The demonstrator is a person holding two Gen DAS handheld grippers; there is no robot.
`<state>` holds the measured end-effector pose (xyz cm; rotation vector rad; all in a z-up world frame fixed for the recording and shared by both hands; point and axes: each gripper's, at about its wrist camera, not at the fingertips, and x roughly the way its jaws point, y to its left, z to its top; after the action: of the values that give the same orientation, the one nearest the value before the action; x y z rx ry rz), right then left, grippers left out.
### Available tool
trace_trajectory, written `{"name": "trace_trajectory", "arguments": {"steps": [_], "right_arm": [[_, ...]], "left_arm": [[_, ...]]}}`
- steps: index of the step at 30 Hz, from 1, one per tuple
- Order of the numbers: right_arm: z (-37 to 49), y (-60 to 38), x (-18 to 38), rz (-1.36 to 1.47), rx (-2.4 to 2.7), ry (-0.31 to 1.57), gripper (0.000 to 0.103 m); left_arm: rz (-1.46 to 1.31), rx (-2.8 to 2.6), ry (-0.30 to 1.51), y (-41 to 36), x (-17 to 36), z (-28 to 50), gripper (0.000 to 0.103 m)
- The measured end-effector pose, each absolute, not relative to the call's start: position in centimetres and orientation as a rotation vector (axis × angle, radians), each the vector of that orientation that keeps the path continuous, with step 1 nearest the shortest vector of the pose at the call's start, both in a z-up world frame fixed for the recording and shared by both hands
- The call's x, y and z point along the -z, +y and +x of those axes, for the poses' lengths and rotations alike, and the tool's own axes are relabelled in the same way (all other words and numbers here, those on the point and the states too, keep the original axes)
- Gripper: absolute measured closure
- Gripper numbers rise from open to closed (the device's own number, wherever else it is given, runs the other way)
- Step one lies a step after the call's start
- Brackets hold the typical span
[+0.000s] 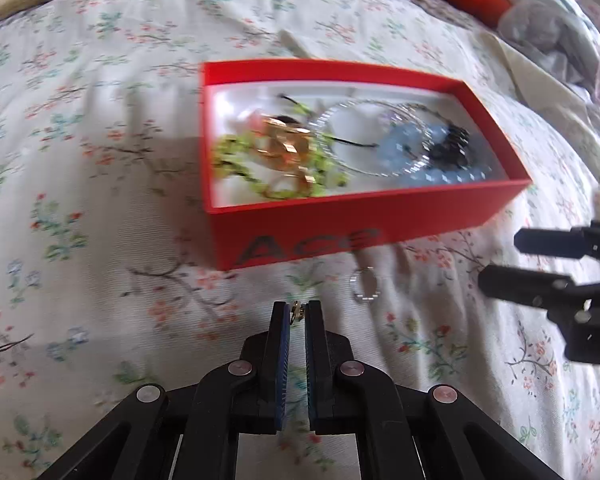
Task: Organize jewelry
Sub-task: 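Grasp the gold charm earring on the bedspread with the left gripper, then grasp the silver hoop earring with the right gripper while the left holds the charm earring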
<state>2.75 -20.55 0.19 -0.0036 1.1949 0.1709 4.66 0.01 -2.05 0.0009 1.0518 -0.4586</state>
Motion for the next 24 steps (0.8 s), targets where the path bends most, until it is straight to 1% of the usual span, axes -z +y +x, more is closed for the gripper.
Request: {"name": "trace_trajectory", "arguments": {"steps": [8, 15, 18, 20, 24], "right_arm": [[3.0, -17.0, 0.8, -0.042, -0.235, 1.194, 0.041], [3.2, -14.2, 1.8, -0.098, -0.275, 1.142, 0.042], [3.3, -12.9, 2.1, -0.157, -0.292, 1.108, 0.046], [3.2, -12.2, 2.4, -0.194, -0.315, 1.095, 0.057], [3.5, -11.2, 3.0, -0.237, -0.32, 1.064, 0.063]], "left_arm": [[-0.055, 0.337, 1.064, 3.0, 1.3, 4.5, 0.101], [-0.095, 0.237, 1.153, 4.6, 2.1, 4.5, 0.101], [-0.098, 0.238, 1.169, 4.5, 2.3, 4.5, 0.101], [-0.102, 0.243, 1.17, 4.4, 2.2, 4.4, 0.101], [-0.109, 0.255, 1.168, 4.2, 2.0, 4.4, 0.101]]}}
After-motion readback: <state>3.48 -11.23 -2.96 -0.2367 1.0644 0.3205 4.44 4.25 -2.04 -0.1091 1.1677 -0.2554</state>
